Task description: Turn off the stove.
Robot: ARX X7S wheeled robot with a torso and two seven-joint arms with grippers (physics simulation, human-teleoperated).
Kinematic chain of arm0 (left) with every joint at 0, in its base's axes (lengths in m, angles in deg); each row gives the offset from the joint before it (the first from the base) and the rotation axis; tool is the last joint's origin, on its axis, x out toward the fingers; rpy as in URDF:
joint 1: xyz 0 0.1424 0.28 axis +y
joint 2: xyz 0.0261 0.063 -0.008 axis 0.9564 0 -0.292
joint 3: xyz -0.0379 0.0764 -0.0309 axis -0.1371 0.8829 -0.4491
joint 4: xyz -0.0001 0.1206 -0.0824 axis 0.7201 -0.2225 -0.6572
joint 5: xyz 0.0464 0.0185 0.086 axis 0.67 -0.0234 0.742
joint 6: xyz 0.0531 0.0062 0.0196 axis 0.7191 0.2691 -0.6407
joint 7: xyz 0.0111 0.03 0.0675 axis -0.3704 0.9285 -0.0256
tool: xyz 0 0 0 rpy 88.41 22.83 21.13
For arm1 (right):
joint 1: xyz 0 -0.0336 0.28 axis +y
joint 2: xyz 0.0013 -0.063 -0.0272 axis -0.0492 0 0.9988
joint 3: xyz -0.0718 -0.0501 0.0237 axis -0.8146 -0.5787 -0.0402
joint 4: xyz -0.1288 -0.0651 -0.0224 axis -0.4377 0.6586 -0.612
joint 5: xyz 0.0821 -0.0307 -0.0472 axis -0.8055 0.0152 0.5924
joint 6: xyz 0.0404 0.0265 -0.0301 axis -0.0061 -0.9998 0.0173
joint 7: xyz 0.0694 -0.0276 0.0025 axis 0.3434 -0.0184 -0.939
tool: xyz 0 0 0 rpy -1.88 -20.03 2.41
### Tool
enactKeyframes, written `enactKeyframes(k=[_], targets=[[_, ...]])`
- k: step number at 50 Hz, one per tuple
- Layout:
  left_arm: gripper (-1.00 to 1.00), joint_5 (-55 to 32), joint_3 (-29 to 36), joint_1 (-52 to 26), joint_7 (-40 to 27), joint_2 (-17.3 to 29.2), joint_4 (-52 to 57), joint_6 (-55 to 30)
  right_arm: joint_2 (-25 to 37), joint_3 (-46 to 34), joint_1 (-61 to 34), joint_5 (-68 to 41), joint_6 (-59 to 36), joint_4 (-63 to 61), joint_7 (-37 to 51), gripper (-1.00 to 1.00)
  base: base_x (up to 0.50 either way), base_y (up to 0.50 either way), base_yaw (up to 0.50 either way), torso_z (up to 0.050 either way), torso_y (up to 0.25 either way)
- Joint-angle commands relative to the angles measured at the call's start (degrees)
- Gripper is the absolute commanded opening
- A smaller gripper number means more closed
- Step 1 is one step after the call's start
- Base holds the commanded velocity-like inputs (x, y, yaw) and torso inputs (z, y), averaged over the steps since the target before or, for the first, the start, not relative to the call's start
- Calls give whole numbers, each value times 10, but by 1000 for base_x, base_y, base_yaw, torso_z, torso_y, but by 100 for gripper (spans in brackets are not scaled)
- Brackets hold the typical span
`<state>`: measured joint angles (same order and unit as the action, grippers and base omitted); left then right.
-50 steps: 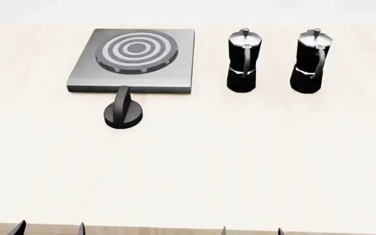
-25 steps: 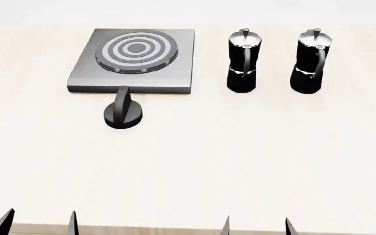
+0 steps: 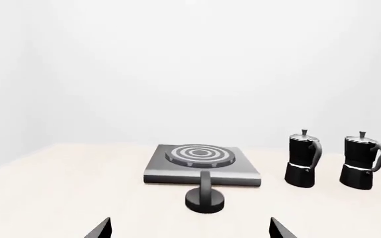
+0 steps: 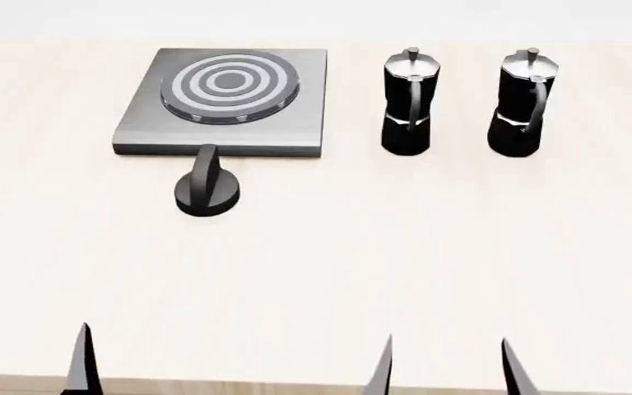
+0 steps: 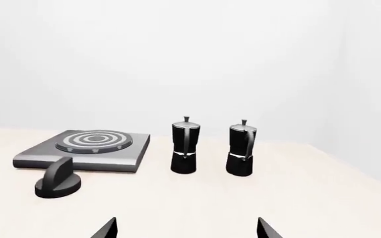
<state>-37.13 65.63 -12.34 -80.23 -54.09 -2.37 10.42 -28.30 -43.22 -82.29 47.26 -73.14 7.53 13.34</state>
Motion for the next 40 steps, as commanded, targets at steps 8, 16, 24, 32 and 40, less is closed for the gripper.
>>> enactKeyframes(k=[8,16,24,32,40], targets=[[100,-49,-22,19,-28,33,198,-101,9,-15,20,15,-91,-172,29,100,0,0,0,0,0],[100,-53,-22,18,-33,35,195,-104,11,-12,19,6,-89,-164,33,100,0,0,0,0,0],[100,-58,-21,19,-36,38,197,-102,14,-12,20,-2,-81,-157,36,100,0,0,0,0,0],[100,-69,-24,19,-44,45,202,-100,21,-19,21,-1,-75,-156,39,100,0,0,0,0,0],[100,-65,-15,20,-52,48,197,-93,26,-20,22,-7,-73,-156,39,100,0,0,0,0,0]])
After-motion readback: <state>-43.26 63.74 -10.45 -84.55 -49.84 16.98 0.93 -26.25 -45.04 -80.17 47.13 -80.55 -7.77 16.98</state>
